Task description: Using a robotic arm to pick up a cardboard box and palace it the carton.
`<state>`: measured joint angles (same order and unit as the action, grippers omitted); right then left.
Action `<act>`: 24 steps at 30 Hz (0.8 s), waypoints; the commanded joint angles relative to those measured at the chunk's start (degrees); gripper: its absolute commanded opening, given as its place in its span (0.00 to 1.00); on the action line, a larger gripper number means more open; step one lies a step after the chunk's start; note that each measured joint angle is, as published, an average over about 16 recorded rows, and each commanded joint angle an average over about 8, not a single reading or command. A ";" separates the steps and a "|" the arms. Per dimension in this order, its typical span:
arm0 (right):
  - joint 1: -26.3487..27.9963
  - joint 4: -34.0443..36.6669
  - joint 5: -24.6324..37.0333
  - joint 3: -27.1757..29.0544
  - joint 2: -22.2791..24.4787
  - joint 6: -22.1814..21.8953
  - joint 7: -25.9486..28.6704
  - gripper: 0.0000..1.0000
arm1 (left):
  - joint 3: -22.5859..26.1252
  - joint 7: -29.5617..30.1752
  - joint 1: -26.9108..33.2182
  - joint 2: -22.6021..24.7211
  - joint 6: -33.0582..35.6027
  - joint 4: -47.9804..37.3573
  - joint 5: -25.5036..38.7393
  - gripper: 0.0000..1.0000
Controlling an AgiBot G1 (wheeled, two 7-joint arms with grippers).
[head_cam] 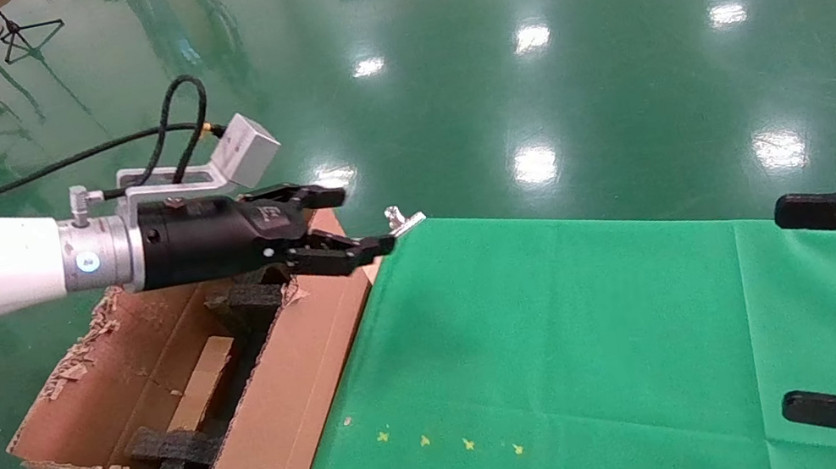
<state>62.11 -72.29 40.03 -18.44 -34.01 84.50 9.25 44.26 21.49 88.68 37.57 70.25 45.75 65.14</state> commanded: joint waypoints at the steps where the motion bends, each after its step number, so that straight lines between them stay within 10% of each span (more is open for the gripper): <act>1: 0.00 0.00 0.00 0.00 0.00 0.00 0.00 1.00 | -1.75 -0.66 -1.68 -0.16 0.96 1.72 -1.44 1.00; 24: 0.01 0.00 -0.02 -0.02 0.01 -0.01 -0.01 1.00 | -21.80 -8.29 -20.92 -1.97 11.92 21.48 -17.97 1.00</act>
<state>62.11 -72.29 40.01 -18.47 -34.00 84.49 9.24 22.47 13.20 67.75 35.60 82.17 67.23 47.17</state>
